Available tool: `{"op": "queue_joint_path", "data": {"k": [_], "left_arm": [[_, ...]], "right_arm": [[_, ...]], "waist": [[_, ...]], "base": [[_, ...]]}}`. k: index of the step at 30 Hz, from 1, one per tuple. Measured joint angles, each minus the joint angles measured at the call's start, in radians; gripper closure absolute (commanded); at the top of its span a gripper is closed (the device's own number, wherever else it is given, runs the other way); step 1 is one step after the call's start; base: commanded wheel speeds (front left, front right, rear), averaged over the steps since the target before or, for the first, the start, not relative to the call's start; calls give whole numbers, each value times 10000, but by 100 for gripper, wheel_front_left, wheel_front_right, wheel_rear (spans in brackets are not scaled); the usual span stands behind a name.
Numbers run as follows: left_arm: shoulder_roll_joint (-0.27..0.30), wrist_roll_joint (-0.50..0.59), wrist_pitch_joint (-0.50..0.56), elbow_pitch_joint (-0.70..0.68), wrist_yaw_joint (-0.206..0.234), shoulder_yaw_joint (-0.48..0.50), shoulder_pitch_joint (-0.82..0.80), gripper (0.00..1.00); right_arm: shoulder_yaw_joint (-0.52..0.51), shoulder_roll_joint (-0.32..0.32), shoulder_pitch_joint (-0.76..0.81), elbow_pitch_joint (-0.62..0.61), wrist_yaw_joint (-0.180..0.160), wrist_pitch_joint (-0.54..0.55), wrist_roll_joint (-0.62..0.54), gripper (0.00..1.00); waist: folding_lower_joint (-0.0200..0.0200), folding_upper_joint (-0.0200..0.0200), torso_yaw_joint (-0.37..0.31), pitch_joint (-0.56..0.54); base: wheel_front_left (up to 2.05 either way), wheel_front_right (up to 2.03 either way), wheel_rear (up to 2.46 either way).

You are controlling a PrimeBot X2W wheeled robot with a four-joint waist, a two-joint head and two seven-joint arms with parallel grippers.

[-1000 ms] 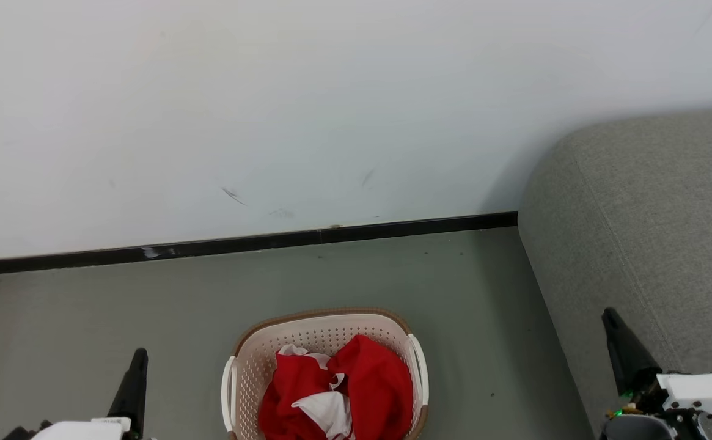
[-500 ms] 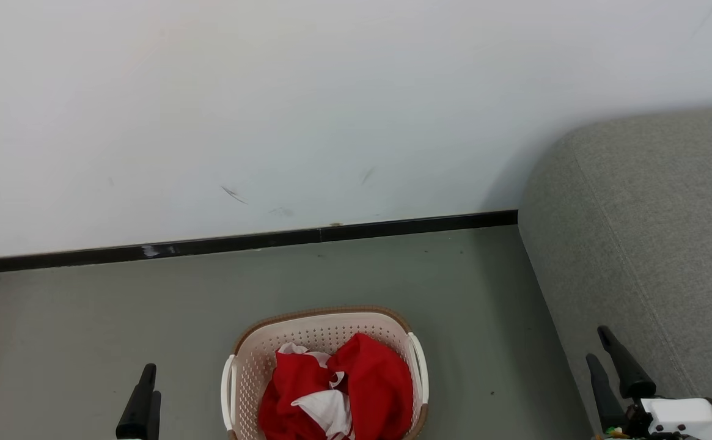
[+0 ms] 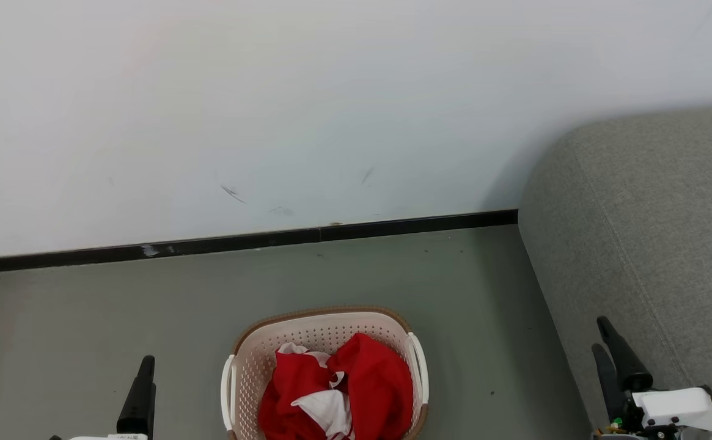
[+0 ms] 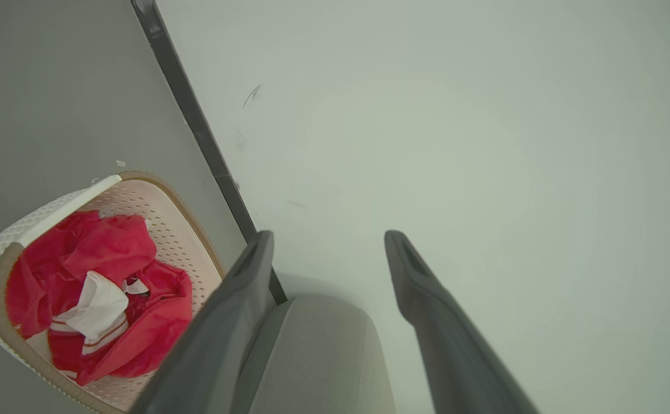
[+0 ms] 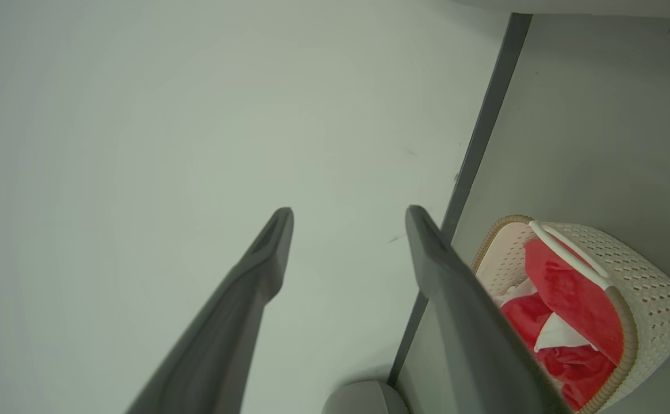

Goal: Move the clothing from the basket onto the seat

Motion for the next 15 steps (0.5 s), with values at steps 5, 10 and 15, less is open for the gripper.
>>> {"op": "queue_joint_path", "data": {"k": [5, 10, 15], "left_arm": [[119, 353, -176, -46, 0, -123, -15, 0], [313, 832, -362, -98, -2, -286, -30, 0], [499, 1396, -577, -128, -12, -451, -56, 0]], "right_arm": [[56, -52, -6, -173, 0, -109, -564, 0], [130, -117, -64, -353, 0, -314, -1294, 0], [249, -153, -89, -560, 0, -481, -2065, 0]], "waist": [[36, 0, 1, -39], [82, 0, 9, -101], [113, 1, 24, -170]], "base": [[0, 0, 0], [0, 0, 0], [0, 0, 0]]}}
